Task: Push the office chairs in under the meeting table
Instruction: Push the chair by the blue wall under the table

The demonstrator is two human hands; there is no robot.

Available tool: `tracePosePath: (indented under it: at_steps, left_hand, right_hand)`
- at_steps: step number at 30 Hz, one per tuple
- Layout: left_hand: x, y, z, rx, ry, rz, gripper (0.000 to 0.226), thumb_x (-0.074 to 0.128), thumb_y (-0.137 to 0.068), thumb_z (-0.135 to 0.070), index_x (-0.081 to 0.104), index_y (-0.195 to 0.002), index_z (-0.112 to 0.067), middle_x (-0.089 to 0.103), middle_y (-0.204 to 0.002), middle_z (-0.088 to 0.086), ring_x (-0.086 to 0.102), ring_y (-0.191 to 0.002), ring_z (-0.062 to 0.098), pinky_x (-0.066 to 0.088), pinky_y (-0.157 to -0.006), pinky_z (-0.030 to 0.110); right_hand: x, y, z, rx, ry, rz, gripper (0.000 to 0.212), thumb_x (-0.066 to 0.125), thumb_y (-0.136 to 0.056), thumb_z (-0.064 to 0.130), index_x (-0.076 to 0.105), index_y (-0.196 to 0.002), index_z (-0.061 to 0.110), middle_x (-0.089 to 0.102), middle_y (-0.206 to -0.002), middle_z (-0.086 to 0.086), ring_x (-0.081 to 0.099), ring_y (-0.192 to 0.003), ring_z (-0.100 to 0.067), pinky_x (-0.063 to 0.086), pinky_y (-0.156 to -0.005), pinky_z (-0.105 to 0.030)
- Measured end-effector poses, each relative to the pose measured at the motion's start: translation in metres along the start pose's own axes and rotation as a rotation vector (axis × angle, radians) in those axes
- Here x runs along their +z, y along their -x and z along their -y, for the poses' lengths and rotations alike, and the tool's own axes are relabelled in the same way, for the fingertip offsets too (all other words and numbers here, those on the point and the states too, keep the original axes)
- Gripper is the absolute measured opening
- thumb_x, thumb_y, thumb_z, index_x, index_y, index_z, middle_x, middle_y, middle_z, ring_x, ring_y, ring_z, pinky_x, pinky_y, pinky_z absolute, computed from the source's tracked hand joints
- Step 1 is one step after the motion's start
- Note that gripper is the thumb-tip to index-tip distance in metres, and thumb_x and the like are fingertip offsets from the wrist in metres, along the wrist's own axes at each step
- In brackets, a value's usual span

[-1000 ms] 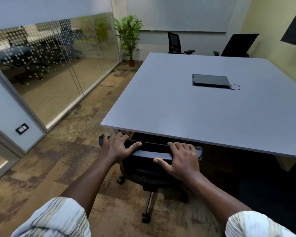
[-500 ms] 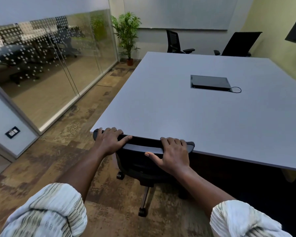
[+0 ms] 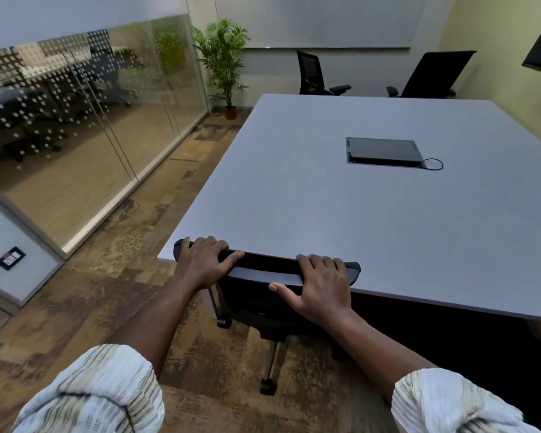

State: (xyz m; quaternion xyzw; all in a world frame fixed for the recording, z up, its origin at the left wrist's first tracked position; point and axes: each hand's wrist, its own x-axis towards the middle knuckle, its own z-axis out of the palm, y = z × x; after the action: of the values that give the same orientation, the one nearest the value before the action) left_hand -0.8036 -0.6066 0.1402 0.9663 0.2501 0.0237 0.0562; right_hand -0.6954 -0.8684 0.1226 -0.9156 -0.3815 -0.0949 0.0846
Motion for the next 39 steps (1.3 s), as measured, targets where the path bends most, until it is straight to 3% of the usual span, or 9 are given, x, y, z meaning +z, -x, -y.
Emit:
tracePosePath:
  at_steps: [12, 17, 21, 27, 32, 39]
  left_hand:
    - [0.000, -0.007, 0.008, 0.008, 0.015, -0.020, 0.081, 0.013, -0.085, -0.084, 0.067, -0.114, -0.032, 0.066, -0.115, -0.004, 0.057, -0.117, 0.024, 0.024, -0.114, 0.057]
    - [0.002, -0.004, 0.003, 0.013, 0.040, -0.032, 0.057, 0.029, -0.097, -0.066, 0.067, -0.113, -0.027, 0.066, -0.112, 0.001, 0.058, -0.114, 0.026, 0.025, -0.115, 0.058]
    - [0.004, 0.003, -0.013, 0.016, 0.085, -0.100, 0.054, 0.036, -0.099, -0.062, 0.065, -0.118, -0.020, 0.064, -0.116, 0.005, 0.057, -0.115, 0.029, 0.028, -0.112, 0.057]
    - [0.001, 0.018, -0.078, 0.166, 0.135, -0.176, 0.059, 0.041, -0.098, -0.062, 0.063, -0.127, -0.016, 0.062, -0.124, 0.006, 0.054, -0.122, 0.027, 0.029, -0.115, 0.054]
    - [-0.005, 0.033, -0.155, 0.355, 0.194, -0.207, 0.058, 0.047, -0.099, -0.058, 0.061, -0.131, -0.012, 0.062, -0.126, 0.009, 0.057, -0.118, 0.029, 0.038, -0.107, 0.051]
    - [0.008, 0.078, -0.260, 0.512, 0.176, -0.176, 0.072, 0.030, -0.094, -0.068, 0.060, -0.132, -0.014, 0.062, -0.122, 0.007, 0.057, -0.113, 0.025, 0.043, -0.099, 0.043]
  right_hand:
    - [0.004, -0.006, 0.007, 0.014, -0.044, -0.084, 0.090, 0.028, -0.083, 0.094, 0.065, -0.115, 0.017, 0.069, -0.105, -0.005, 0.062, -0.097, -0.029, 0.044, -0.093, -0.046]
    - [-0.003, -0.002, 0.005, 0.010, -0.076, -0.046, 0.092, 0.029, -0.084, 0.093, 0.059, -0.130, 0.019, 0.065, -0.124, -0.003, 0.058, -0.115, -0.026, 0.040, -0.105, -0.046]
    - [-0.008, 0.009, -0.001, -0.020, -0.136, -0.040, 0.090, 0.036, -0.088, 0.085, 0.046, -0.147, 0.018, 0.050, -0.148, -0.008, 0.042, -0.140, -0.029, 0.029, -0.118, -0.051]
    - [-0.022, 0.048, -0.030, 0.087, -0.176, -0.058, 0.089, 0.033, -0.092, 0.082, 0.038, -0.152, 0.016, 0.040, -0.155, -0.009, 0.033, -0.147, -0.030, 0.026, -0.121, -0.052]
    - [-0.038, 0.096, -0.069, 0.184, -0.168, -0.025, 0.089, 0.032, -0.093, 0.080, 0.033, -0.156, 0.017, 0.033, -0.161, -0.012, 0.028, -0.150, -0.029, 0.025, -0.122, -0.049]
    - [-0.070, 0.179, -0.131, 0.292, -0.147, -0.059, 0.085, 0.034, -0.095, 0.077, 0.038, -0.154, 0.016, 0.040, -0.157, -0.013, 0.034, -0.147, -0.028, 0.029, -0.120, -0.048]
